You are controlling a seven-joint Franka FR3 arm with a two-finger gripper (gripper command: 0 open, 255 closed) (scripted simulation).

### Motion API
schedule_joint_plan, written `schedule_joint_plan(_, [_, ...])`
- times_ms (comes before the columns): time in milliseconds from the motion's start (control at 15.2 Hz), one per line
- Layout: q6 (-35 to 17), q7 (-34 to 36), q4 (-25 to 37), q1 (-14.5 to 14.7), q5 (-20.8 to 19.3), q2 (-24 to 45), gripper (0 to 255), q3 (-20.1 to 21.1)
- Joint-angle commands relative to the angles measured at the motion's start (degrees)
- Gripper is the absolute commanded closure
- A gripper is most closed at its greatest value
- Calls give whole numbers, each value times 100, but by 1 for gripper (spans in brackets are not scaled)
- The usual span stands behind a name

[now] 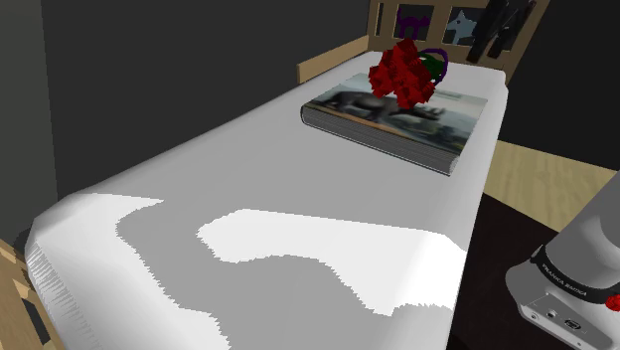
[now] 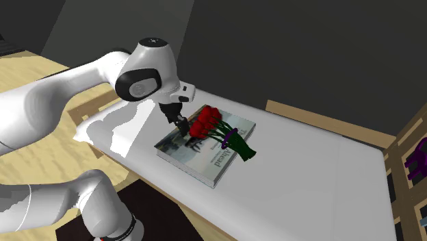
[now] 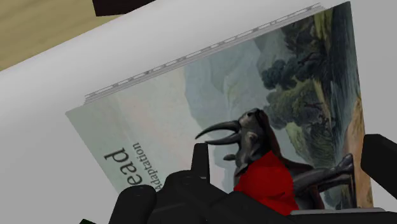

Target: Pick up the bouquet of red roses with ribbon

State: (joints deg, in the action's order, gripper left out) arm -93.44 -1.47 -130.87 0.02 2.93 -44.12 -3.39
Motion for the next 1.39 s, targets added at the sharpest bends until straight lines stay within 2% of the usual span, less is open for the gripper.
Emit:
schedule_joint_plan(0, [0, 0, 0, 0, 0, 0, 0, 0])
schedule_joint_plan(528, [-814, -683, 742, -68, 196, 1234, 0, -865])
schedule_joint_plan(990, [-1214, -1397, 1726, -15, 781, 2475, 0, -1651])
schedule_joint_plan(1320, [-1517, -1497, 1434, -26, 821, 2492, 0, -1682])
